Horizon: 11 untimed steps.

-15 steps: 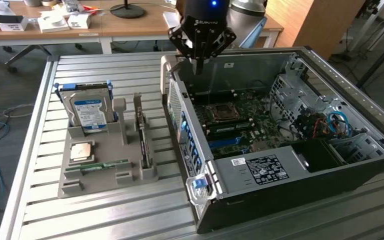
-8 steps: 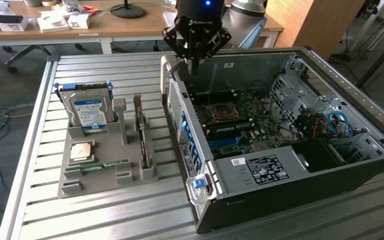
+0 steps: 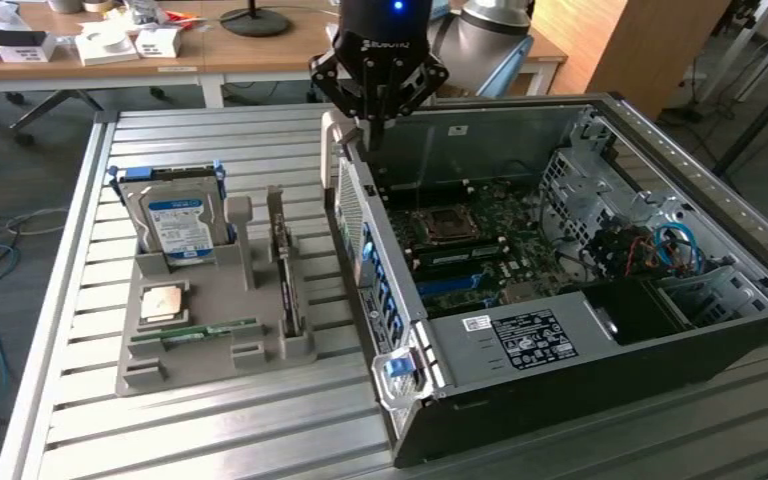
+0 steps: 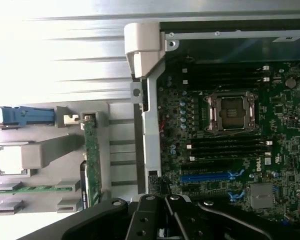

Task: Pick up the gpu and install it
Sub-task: 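Reach for the gpu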

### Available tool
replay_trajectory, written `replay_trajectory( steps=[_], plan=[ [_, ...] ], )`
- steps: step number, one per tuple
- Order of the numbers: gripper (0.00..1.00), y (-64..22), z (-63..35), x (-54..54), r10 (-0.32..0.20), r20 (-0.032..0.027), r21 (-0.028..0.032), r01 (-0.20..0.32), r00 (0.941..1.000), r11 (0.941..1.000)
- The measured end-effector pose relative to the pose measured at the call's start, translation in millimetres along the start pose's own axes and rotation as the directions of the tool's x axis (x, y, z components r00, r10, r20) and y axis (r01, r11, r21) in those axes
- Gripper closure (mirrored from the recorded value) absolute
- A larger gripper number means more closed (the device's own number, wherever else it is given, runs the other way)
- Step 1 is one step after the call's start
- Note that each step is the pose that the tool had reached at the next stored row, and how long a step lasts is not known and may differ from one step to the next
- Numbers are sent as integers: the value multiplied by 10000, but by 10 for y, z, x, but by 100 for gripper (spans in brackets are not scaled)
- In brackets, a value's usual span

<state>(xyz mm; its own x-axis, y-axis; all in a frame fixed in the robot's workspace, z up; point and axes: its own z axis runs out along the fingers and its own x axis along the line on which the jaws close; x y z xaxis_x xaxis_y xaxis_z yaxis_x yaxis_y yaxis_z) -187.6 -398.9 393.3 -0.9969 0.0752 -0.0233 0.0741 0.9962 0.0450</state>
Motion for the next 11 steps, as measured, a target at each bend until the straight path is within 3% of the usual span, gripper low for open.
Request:
replay_trajectory(
  steps=[11],
  plan=[
    [89, -15, -5, 205, 0, 0, -1, 0, 10000, 10000]
  ],
)
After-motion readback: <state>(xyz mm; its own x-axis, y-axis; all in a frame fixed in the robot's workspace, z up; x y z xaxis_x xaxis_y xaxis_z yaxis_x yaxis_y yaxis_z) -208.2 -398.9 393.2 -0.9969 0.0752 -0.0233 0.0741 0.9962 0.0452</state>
